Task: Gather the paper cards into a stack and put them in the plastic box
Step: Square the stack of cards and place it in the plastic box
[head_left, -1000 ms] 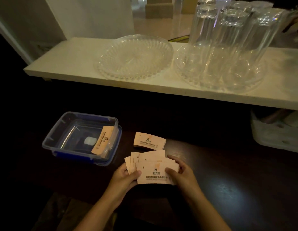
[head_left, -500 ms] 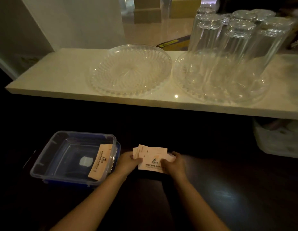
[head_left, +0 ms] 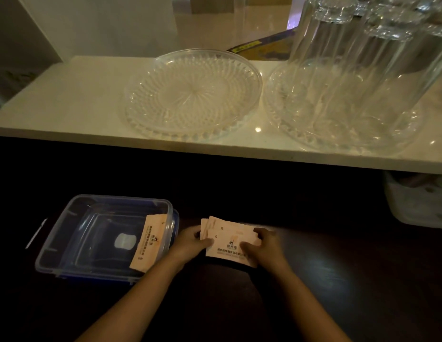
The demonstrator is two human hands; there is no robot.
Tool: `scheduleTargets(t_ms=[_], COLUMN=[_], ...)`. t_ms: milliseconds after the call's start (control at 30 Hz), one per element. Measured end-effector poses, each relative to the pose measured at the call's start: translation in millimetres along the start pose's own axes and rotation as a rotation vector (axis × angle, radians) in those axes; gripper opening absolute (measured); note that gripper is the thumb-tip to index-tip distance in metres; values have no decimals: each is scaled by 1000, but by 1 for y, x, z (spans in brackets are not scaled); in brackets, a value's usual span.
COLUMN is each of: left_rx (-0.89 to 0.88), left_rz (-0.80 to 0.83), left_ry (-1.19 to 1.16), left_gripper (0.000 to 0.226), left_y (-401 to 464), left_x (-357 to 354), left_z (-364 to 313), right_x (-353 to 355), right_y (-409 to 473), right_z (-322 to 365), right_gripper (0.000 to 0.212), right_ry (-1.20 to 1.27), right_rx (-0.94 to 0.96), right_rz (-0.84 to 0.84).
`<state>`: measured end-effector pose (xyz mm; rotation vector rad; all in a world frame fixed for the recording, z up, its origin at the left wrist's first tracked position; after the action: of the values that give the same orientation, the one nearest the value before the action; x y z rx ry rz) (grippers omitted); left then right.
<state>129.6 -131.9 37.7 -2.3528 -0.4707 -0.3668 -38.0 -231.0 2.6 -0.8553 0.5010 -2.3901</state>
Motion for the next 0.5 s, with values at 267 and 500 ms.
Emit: scheduleTargets(t_ms=[267, 500], left_rx=[-170, -210], left_rz=[25, 56], left_ry=[52, -196], left_gripper=[39, 48], left_y=[-12, -26], left_x=[-7, -32], left_z=[2, 10], right_x=[6, 10], right_y=[-32, -54], right_z=[-1, -12], right_gripper=[54, 83], right_ry=[37, -2], right_rx=[201, 373], right_rz=[-24, 45])
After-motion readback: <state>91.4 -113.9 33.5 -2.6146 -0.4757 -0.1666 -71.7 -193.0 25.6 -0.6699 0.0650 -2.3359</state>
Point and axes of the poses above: each hand's wrist, its own y-axis towards the middle knuckle, its own x-axis out of the back of the hand, z = x × y, the point moved 5 cm from there along y, towards the middle knuckle
